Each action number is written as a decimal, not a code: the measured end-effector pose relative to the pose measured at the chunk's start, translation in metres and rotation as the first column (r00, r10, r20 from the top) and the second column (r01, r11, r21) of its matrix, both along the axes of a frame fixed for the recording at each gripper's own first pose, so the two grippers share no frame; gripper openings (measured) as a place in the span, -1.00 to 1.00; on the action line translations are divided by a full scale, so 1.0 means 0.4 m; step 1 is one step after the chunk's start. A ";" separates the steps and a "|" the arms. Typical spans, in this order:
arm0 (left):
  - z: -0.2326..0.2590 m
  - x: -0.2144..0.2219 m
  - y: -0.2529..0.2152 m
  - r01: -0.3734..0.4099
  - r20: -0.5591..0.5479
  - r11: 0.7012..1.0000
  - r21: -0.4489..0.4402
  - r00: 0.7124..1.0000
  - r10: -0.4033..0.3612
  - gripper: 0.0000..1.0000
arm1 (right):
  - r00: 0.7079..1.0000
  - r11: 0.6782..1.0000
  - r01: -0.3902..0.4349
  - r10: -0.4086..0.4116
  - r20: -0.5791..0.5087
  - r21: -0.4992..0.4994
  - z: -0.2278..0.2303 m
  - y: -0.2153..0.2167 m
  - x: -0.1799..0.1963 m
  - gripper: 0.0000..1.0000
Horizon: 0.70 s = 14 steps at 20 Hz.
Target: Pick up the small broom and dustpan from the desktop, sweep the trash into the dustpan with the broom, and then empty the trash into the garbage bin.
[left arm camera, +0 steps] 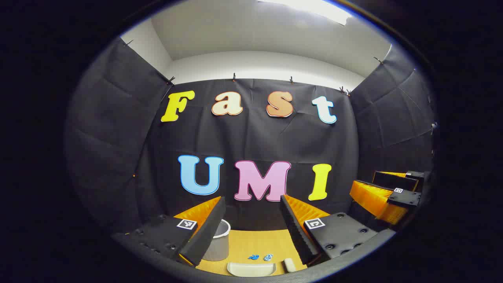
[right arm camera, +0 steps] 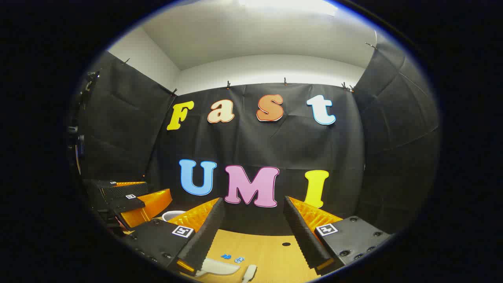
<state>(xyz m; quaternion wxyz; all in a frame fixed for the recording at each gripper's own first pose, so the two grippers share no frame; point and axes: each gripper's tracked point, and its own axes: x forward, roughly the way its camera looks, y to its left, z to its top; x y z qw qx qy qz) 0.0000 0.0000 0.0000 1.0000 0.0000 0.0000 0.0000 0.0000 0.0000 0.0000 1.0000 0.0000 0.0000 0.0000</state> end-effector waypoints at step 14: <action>0.007 -0.018 -0.015 0.049 0.012 0.999 -0.002 0.999 -0.049 0.60 | 0.998 0.997 0.069 -0.069 -0.004 -0.030 -0.003 -0.033 -0.001 0.84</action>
